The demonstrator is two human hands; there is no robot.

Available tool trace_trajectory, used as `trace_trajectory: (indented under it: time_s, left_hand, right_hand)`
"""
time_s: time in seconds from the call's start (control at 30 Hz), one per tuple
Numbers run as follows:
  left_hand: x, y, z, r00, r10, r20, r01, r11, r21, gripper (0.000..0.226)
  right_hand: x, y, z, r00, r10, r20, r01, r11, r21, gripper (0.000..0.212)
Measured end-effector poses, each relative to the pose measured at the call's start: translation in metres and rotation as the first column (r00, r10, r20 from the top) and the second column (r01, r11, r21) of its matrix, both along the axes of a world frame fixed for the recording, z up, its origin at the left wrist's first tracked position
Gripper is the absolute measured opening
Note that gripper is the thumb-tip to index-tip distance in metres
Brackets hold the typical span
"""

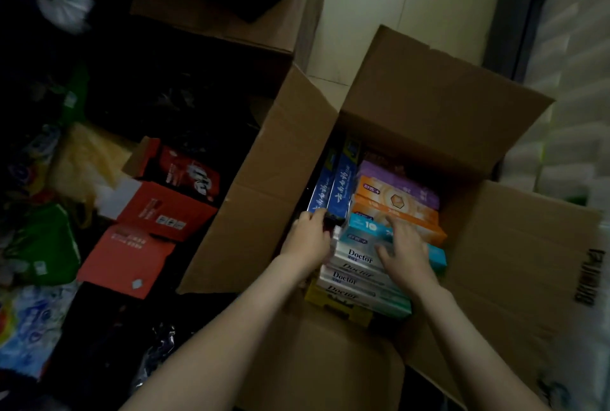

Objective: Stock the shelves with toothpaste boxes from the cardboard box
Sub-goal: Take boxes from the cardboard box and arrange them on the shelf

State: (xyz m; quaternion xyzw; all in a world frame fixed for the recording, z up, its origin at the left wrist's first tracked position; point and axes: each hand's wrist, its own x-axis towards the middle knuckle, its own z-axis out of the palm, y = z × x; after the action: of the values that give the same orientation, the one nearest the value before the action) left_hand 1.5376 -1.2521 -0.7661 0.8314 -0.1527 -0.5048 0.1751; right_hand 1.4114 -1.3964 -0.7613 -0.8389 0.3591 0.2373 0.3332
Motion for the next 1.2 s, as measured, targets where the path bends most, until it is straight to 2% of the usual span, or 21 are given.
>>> trace_trajectory:
  time_s: [0.1, 0.27, 0.43, 0.6, 0.7, 0.8, 0.87, 0.97, 1.07, 1.2]
  left_hand:
    - [0.007, -0.023, -0.021, 0.998, 0.057, 0.001, -0.057, 0.997, 0.048, 0.054]
    - [0.008, -0.054, -0.049, 0.998, 0.027, 0.059, -0.035, 0.990, 0.139, 0.054]
    - [0.004, -0.074, -0.073, 0.984, 0.016, 0.177, -0.055, 0.975, 0.216, 0.056]
    - [0.014, -0.072, -0.067, 0.995, -0.027, 0.093, -0.003, 0.952, 0.307, 0.066]
    - [0.014, -0.061, -0.066, 0.996, 0.079, 0.036, -0.086, 0.940, 0.331, 0.065]
    - [0.010, -0.050, -0.060, 0.971, 0.241, 0.010, -0.234, 0.932, 0.277, 0.056]
    - [0.006, -0.043, -0.046, 0.916, 0.402, -0.012, -0.394, 0.903, 0.171, 0.052]
    - [0.005, -0.029, 0.007, 0.800, 0.598, -0.044, -0.598, 0.801, -0.005, 0.042]
    - [0.006, -0.004, 0.081, 0.773, 0.631, -0.061, -0.634, 0.773, -0.029, 0.040]
    - [0.012, 0.059, 0.191, 0.757, 0.652, -0.034, -0.650, 0.748, -0.135, 0.029]
  right_hand:
    - [0.003, 0.000, -0.012, 0.999, 0.033, 0.031, -0.032, 0.999, -0.024, 0.062]
    - [0.002, -0.002, -0.027, 0.992, 0.129, 0.000, -0.129, 0.989, -0.071, 0.063]
    - [0.000, 0.004, -0.033, 0.970, 0.236, -0.051, -0.241, 0.961, -0.134, 0.067]
    - [0.001, 0.011, -0.023, 0.968, 0.239, -0.080, -0.248, 0.960, -0.128, 0.077]
    - [0.002, 0.010, -0.012, 0.961, 0.251, -0.113, -0.262, 0.960, -0.099, 0.079]
    - [0.001, 0.010, -0.002, 0.951, 0.287, -0.113, -0.300, 0.946, -0.125, 0.080]
    - [0.002, 0.011, 0.006, 0.948, 0.293, -0.121, -0.307, 0.944, -0.118, 0.080]
    - [0.008, 0.019, 0.033, 0.933, 0.342, -0.114, -0.356, 0.924, -0.140, 0.084]
    - [0.026, 0.034, 0.079, 0.905, 0.420, -0.069, -0.426, 0.887, -0.178, 0.092]
    - [0.065, 0.057, 0.163, 0.806, 0.590, 0.041, -0.544, 0.767, -0.340, 0.094]
